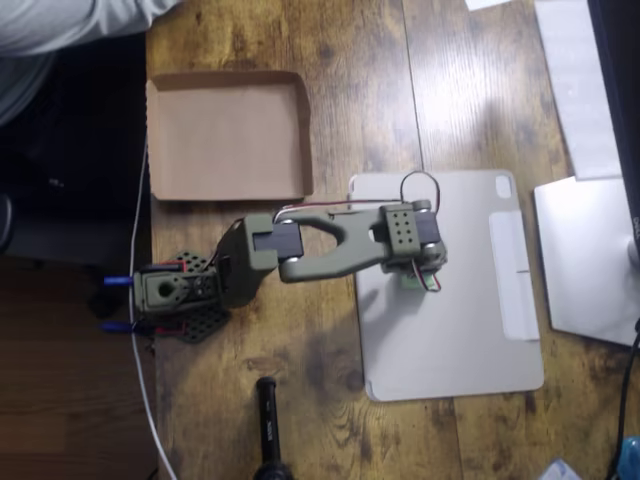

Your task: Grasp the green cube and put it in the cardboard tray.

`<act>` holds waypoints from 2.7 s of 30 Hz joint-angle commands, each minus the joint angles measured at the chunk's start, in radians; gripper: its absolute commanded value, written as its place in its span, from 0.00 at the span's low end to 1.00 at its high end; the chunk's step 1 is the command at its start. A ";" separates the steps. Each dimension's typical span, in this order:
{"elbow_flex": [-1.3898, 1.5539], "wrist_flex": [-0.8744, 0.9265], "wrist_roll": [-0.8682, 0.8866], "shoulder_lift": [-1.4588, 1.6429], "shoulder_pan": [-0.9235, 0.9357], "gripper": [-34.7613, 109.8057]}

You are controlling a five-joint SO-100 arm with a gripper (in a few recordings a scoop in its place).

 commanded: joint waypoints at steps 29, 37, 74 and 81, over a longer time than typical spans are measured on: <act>0.100 -0.135 -0.011 0.075 0.080 0.36; 0.117 -0.137 -0.003 0.078 0.067 0.32; 0.014 0.060 0.091 0.264 -0.239 0.33; 0.086 0.104 0.155 0.359 -0.353 0.37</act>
